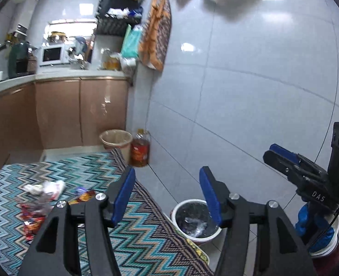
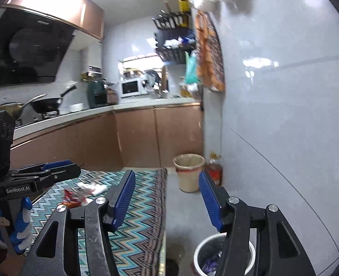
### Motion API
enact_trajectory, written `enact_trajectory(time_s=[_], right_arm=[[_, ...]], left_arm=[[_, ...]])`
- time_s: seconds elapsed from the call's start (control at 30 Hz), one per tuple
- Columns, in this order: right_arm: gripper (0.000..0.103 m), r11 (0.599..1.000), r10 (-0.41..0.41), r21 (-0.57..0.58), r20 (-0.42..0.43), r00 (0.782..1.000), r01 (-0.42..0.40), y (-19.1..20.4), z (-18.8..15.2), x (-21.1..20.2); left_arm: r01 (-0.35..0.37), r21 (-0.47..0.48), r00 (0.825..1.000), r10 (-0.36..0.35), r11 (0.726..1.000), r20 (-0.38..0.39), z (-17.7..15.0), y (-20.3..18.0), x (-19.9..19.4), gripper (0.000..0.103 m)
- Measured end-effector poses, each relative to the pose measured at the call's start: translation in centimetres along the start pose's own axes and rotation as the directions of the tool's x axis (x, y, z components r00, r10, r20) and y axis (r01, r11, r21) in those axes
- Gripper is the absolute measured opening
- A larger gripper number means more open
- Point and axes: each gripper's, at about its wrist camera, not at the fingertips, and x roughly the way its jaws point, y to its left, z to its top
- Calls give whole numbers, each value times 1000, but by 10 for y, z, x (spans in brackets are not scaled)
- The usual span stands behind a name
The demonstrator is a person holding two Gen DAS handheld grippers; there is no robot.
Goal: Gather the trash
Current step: 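Move both tools back over the table toward the snack wrappers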
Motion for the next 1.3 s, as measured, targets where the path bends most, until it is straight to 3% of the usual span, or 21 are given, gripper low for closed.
enact_trajectory(time_s=[0.3, 0.63, 1.07, 1.2, 1.3], right_arm=[[58, 997, 59, -52, 56, 997, -56, 39, 17, -13], [60, 992, 114, -70, 74, 991, -109, 65, 24, -9], [63, 990, 129, -64, 42, 991, -126, 72, 20, 6], [64, 990, 134, -54, 12, 991, -133, 73, 17, 21], [64, 989, 137, -51, -12, 991, -137, 74, 16, 34]], left_arm=[[-133, -56, 984, 139, 990, 108, -3, 47, -82, 60], [-284, -121, 940, 301, 951, 164, -16, 93, -134, 69], [-452, -240, 842, 500, 859, 204, -32, 144, -177, 69], [-484, -270, 826, 537, 832, 172, -40, 161, -174, 69], [-497, -299, 824, 551, 815, 133, -47, 177, -167, 69]])
